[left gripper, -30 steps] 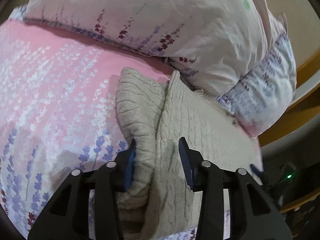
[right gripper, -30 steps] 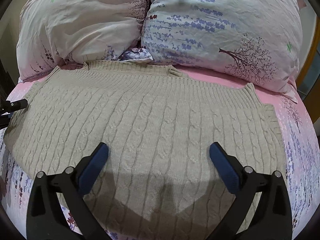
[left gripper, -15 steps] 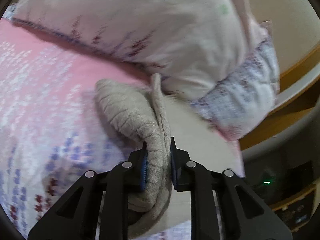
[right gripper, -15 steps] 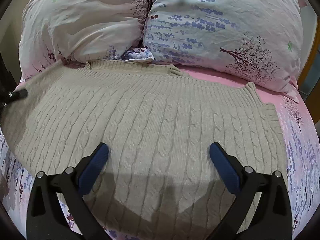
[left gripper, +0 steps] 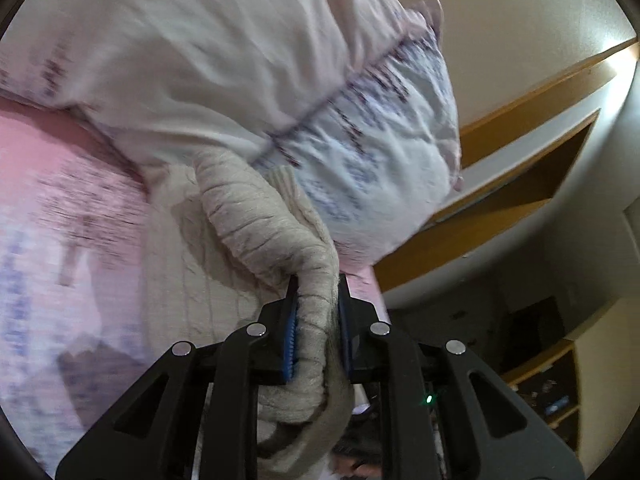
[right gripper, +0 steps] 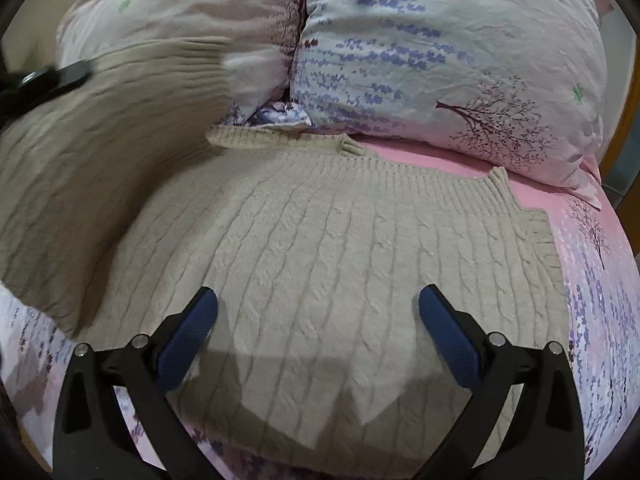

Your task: Fold small clothes

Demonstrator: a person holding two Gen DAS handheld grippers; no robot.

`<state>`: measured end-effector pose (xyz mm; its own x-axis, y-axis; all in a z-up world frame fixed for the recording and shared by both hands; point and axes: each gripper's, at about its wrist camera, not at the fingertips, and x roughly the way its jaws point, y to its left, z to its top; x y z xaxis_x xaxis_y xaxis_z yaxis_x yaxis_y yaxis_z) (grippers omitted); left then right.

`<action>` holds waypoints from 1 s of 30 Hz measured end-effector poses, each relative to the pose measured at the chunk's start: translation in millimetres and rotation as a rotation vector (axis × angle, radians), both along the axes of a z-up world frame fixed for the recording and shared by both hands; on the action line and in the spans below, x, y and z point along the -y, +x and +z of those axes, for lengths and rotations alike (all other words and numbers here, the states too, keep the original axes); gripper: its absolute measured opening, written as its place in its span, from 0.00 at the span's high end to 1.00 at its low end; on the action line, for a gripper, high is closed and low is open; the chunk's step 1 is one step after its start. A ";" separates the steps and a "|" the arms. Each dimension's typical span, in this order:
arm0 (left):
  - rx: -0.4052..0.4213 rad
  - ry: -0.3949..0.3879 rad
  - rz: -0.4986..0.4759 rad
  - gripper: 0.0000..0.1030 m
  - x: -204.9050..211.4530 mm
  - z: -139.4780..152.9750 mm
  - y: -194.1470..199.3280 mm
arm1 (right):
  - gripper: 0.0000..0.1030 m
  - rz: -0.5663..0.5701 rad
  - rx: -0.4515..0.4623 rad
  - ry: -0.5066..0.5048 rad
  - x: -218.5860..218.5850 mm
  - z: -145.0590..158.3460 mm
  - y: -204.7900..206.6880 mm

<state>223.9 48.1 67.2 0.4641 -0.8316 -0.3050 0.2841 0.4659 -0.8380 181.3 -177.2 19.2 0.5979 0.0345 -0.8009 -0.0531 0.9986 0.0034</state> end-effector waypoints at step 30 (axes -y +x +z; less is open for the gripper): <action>-0.078 0.450 0.086 0.30 -4.7 -40.2 -2.8 | 0.39 -0.023 -0.239 0.898 74.9 -11.3 23.7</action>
<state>221.1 52.9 27.0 0.4875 -0.5678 -0.6633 0.1725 0.8074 -0.5643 205.0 -252.1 7.9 0.4286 0.6915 -0.5814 0.0684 0.6169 0.7841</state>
